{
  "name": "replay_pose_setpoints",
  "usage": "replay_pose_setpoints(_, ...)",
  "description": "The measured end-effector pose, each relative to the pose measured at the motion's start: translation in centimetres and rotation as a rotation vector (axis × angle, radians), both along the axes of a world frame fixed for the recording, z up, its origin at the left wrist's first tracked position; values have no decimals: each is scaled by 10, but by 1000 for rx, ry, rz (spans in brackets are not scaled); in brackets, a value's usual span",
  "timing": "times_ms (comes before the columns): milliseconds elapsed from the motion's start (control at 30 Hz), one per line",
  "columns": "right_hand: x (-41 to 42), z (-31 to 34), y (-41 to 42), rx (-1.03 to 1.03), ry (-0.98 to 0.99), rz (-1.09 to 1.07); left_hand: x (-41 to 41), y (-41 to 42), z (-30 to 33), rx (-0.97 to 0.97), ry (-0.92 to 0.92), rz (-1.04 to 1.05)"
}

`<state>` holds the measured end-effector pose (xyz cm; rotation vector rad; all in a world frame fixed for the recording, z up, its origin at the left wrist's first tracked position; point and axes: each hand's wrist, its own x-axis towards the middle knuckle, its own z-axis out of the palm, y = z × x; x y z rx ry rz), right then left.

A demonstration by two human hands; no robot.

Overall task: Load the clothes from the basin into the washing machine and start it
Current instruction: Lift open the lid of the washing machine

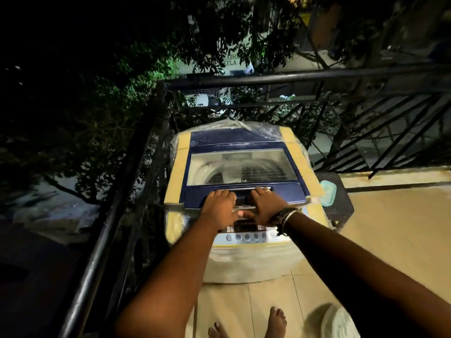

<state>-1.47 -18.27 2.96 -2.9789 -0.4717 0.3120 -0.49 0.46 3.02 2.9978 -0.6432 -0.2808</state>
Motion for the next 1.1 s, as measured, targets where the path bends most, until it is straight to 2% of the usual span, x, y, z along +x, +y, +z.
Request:
replay_pose_setpoints(133, 36, 62, -3, -64, -104, 97, 29, 11, 61, -1, -156, -100)
replay_pose_setpoints(233, 68, 115, -3, -82, -151, 124, 61, 16, 103, 75, -273, -146)
replay_pose_setpoints(333, 98, 146, -4, -95, -156, 95, 94, 14, 130, 93, -302, -131)
replay_pose_setpoints(433, 124, 154, -5, -93, -205, 80, 125, 11, 144, -9, -249, -79)
replay_pose_setpoints(600, 168, 164, -13, -102, -462, 41, 177, 11, 164, -105, -289, 31)
replay_pose_setpoints(800, 235, 167, -13, -54, -561, -9, 231, 5, 157, -86, -460, 114)
replay_pose_setpoints(1100, 350, 160, -18, 25, -623, -7, 338, -5, 159, -115, -461, 130)
